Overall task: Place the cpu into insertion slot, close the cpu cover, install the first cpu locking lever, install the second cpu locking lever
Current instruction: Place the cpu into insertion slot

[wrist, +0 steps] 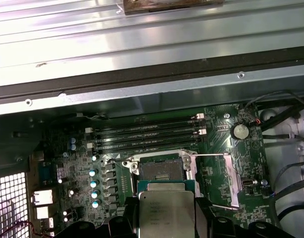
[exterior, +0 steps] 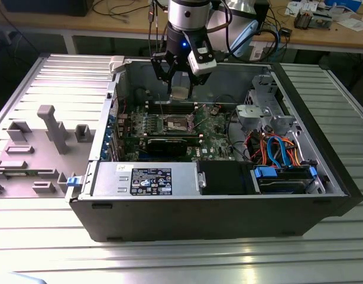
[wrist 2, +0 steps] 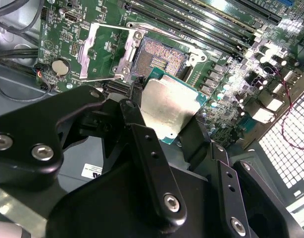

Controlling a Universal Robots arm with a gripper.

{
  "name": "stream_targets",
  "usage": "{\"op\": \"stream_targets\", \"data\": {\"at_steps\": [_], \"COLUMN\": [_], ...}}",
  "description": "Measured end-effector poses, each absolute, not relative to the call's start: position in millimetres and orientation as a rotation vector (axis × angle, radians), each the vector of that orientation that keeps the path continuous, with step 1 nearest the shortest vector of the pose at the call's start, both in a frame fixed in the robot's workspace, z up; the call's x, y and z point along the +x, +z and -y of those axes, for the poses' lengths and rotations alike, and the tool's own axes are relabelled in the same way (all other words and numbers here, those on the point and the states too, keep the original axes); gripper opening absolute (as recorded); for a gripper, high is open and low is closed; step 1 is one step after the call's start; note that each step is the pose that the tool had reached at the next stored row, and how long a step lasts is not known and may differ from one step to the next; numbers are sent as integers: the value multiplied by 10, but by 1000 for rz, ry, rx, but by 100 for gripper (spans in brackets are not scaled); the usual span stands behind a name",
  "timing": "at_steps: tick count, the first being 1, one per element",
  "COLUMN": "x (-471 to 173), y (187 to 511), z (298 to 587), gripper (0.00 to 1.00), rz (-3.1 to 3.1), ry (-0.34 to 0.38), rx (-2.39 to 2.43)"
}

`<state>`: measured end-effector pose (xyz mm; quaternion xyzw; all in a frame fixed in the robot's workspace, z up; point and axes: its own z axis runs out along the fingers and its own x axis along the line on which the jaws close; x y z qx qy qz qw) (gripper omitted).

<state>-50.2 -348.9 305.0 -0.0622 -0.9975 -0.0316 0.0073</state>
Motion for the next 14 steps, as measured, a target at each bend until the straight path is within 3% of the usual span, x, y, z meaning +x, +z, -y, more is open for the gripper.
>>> {"op": "stream_targets", "data": {"at_steps": [14], "x": [-502], "y": [3040], "z": [3489], "gripper": [55], "rz": [3119], "ry": [-99], "rx": [-210]}}
